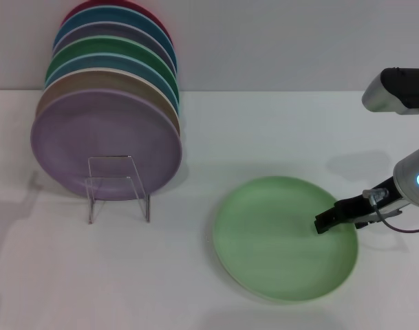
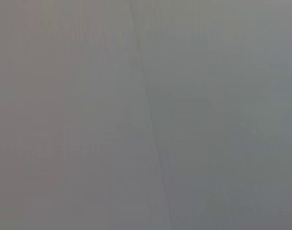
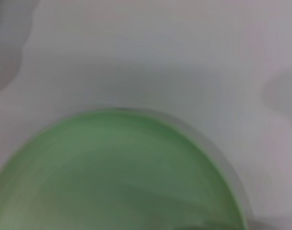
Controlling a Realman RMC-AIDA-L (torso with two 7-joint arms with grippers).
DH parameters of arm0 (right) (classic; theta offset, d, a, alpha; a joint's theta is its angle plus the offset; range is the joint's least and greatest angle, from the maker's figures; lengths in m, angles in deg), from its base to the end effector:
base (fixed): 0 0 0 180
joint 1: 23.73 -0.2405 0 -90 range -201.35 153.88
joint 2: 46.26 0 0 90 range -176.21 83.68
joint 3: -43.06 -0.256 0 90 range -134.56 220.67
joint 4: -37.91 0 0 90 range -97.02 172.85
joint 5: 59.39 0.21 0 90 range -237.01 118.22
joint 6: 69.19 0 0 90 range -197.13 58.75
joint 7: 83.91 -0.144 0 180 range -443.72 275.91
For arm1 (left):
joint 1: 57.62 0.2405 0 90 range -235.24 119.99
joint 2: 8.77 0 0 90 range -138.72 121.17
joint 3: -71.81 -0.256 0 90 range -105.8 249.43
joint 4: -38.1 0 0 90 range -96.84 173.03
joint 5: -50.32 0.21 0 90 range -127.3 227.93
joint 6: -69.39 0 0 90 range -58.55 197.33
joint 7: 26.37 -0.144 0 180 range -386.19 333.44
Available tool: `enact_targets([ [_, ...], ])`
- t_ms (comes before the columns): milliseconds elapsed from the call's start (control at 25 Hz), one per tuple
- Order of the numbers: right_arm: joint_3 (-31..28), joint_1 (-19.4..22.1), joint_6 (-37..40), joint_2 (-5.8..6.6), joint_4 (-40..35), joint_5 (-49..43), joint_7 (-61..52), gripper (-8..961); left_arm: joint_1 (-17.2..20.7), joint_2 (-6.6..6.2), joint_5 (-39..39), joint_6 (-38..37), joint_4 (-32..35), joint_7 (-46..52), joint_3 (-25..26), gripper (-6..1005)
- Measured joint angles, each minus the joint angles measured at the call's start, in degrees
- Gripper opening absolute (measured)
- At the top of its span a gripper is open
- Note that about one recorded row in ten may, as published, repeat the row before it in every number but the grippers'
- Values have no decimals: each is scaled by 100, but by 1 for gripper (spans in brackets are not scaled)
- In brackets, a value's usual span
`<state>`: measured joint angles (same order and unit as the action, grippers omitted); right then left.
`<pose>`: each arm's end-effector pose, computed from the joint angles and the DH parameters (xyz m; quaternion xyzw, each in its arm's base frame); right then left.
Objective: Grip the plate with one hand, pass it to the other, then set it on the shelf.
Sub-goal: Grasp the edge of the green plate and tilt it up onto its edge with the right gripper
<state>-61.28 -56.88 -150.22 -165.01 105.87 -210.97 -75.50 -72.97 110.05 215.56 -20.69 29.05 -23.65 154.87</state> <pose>0.2290 0.3646 -0.0013 -0.7768 0.5689 -0.1234 0.2402 -0.3342 0.2719 0.0416 -0.6302 -0.0747 -0.3399 0.6940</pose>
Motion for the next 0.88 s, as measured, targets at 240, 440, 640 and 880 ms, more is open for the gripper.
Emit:
enact_targets([
  [240, 109, -43, 38, 0, -139, -4, 59, 673, -7, 0, 18, -8, 0, 0, -7, 779],
  [440, 111, -54, 37, 0, -129, 24, 162, 543, -13, 0, 26, -24, 0, 0, -22, 777],
  [640, 116, -53, 43, 0, -187, 24, 220, 338, -13, 8, 26, -28, 0, 0, -39, 775],
  [880, 118, -28, 52, 0, -193, 25, 318, 160, -11, 8, 26, -46, -13, 8, -116, 774],
])
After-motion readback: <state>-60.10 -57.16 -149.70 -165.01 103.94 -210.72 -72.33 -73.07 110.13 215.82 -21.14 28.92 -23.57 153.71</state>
